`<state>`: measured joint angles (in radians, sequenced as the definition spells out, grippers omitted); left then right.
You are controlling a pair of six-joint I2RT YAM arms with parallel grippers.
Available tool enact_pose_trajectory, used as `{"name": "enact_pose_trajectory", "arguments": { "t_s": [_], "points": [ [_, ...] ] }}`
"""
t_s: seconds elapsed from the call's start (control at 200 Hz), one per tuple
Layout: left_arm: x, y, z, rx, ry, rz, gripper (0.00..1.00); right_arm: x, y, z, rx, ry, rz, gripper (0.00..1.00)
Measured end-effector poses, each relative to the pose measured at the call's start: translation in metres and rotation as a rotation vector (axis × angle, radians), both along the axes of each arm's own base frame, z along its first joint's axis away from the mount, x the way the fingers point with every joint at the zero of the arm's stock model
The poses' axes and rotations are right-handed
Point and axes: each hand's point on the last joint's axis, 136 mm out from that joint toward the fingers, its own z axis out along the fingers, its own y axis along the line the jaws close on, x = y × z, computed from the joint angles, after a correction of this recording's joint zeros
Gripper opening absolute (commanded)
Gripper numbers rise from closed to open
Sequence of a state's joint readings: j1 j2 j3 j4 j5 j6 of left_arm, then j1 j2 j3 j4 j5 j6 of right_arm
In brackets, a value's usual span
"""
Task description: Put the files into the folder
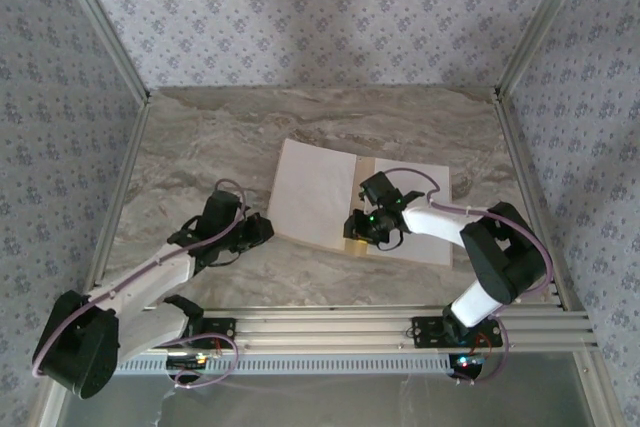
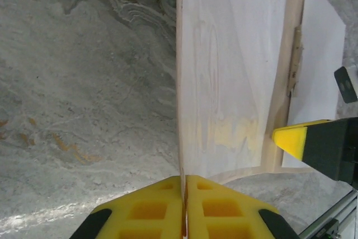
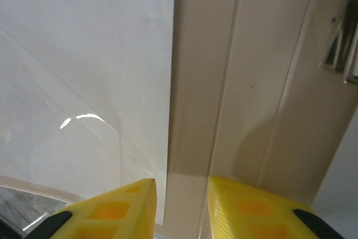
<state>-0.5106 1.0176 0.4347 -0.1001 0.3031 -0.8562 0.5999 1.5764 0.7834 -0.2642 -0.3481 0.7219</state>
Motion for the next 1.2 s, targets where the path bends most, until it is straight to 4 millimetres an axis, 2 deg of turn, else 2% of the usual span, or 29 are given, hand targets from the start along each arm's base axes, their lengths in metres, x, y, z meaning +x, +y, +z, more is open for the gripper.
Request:
{"name": "enact_pose_trajectory", "arguments": {
  "t_s": [0.135,0.335,0.485,0.6,0.939,1.199],
  "points": [
    [0.001,0.000,0.007,0.001,-0.035,-0.010,0.05,0.009,0.000,0.016,0.004,-0.015,-0.002,0.33],
    [0.002,0.008,0.012,0.058,-0.056,-0.010,0.00,0.028,0.003,0.077,0.052,-0.119,0.004,0.39],
    [0.010,0.015,0.036,0.109,-0.103,0.010,0.00,0.035,-0.005,0.123,0.097,-0.199,-0.016,0.40],
    [0.015,0.024,0.057,0.162,-0.144,0.043,0.00,0.034,-0.015,0.145,0.116,-0.231,-0.036,0.40],
    [0.021,0.070,0.096,0.382,-0.175,0.180,0.00,0.026,-0.044,0.170,0.144,-0.250,-0.098,0.41],
    [0.022,0.091,0.123,0.561,-0.191,0.209,0.00,0.020,-0.058,0.163,0.148,-0.220,-0.132,0.41]
  ]
}}
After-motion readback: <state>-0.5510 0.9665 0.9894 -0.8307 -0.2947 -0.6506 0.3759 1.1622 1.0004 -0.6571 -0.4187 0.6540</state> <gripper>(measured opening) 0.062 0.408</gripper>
